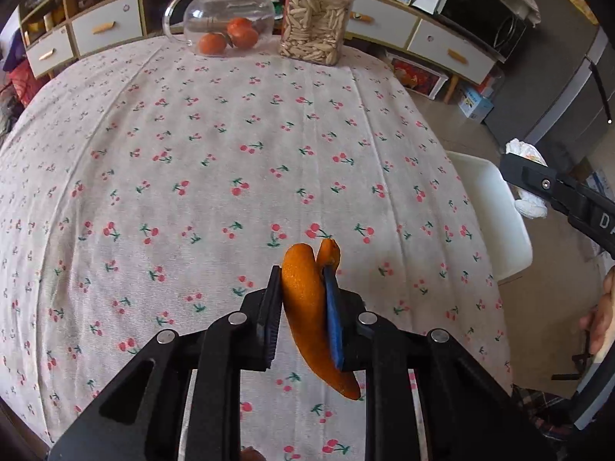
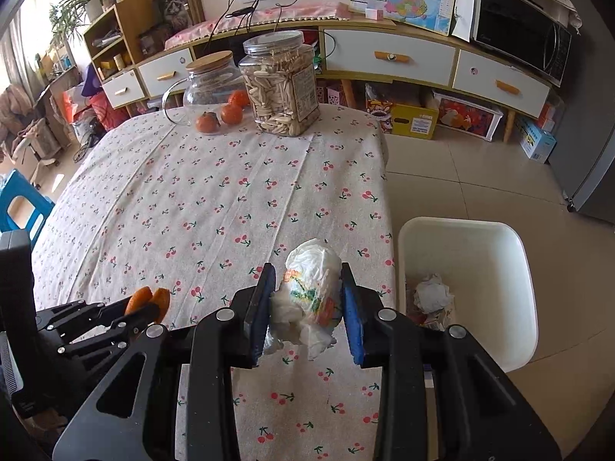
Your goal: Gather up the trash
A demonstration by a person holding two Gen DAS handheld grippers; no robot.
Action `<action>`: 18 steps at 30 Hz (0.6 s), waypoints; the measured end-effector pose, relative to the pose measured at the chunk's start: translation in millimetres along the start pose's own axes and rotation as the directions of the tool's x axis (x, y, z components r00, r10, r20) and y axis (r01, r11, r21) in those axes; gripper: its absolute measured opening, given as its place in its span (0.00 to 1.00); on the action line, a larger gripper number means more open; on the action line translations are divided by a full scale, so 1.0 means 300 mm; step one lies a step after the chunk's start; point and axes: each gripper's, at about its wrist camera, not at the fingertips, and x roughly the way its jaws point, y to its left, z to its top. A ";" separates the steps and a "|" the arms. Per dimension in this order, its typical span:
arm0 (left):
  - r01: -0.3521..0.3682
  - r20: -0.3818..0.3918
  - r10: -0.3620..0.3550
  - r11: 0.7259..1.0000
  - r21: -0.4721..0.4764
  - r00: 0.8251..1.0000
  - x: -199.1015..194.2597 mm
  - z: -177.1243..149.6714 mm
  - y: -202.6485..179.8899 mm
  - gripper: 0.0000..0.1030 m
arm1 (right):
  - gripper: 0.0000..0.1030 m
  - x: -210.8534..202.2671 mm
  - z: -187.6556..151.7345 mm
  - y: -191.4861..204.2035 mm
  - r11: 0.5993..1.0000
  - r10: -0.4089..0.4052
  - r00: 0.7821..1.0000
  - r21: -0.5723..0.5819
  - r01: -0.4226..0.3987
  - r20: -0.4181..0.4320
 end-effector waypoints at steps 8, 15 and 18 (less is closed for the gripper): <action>-0.271 0.193 0.275 0.961 -0.045 0.942 -0.104 0.043 0.175 0.20 | 0.31 -0.010 0.034 0.149 0.997 0.065 0.994 -0.049 -0.061 0.092; -0.350 0.339 0.382 0.924 -0.153 0.860 -0.215 0.063 0.271 0.20 | 0.31 -0.055 0.076 0.244 0.994 0.083 0.968 -0.085 -0.064 0.238; -0.356 0.380 0.402 0.915 -0.190 0.833 -0.247 0.071 0.289 0.20 | 0.31 -0.067 0.087 0.264 0.996 0.058 0.956 -0.085 -0.035 0.288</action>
